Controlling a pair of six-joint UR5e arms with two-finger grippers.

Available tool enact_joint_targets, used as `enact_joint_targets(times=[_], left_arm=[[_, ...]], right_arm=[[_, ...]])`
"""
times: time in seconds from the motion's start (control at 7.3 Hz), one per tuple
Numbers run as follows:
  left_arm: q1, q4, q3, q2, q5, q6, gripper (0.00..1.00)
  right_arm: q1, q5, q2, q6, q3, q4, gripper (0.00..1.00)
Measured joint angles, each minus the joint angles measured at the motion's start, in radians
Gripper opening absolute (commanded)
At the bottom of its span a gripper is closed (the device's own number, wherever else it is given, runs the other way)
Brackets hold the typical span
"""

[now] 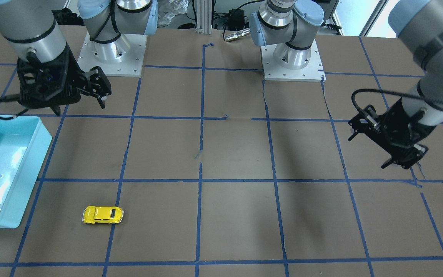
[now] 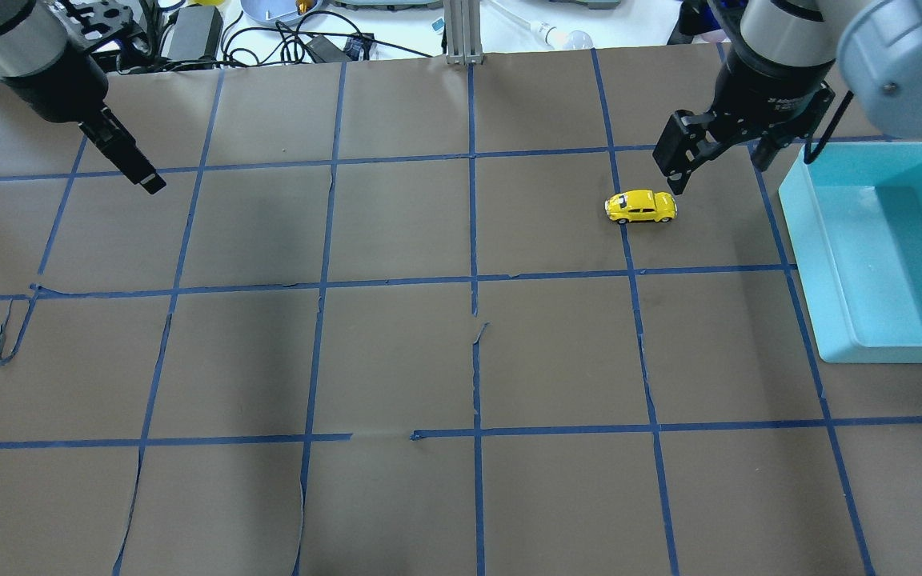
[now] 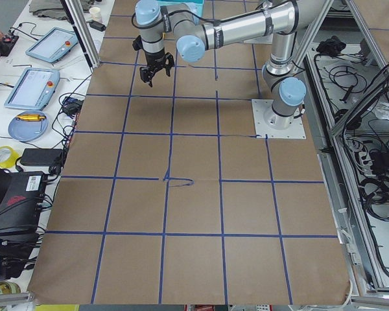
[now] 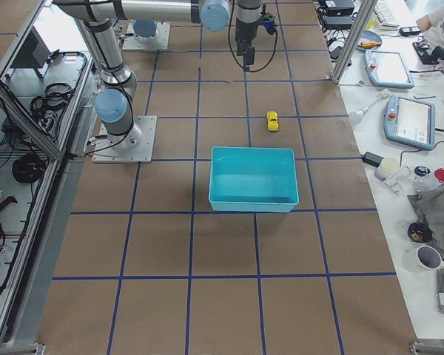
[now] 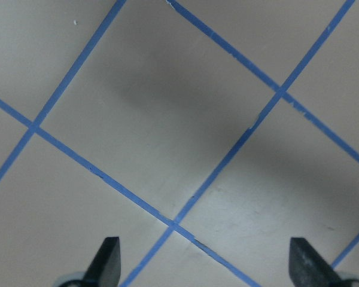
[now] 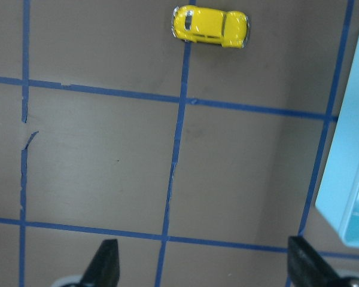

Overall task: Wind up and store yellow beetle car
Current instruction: 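Lower the right gripper onto the yellow car near the bin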

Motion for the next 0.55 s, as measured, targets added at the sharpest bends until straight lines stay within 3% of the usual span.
enact_joint_targets(times=[0.27, 0.55], left_arm=[[-0.068, -0.053, -0.016, 0.093, -0.012, -0.316, 1.0], [-0.132, -0.066, -0.028, 0.12, -0.009, -0.6, 1.0]], right_arm=[[0.0, 0.002, 0.086, -0.258, 0.001, -0.146, 1.0], [0.0, 0.001, 0.193, -0.515, 0.003, -0.266, 1.0]])
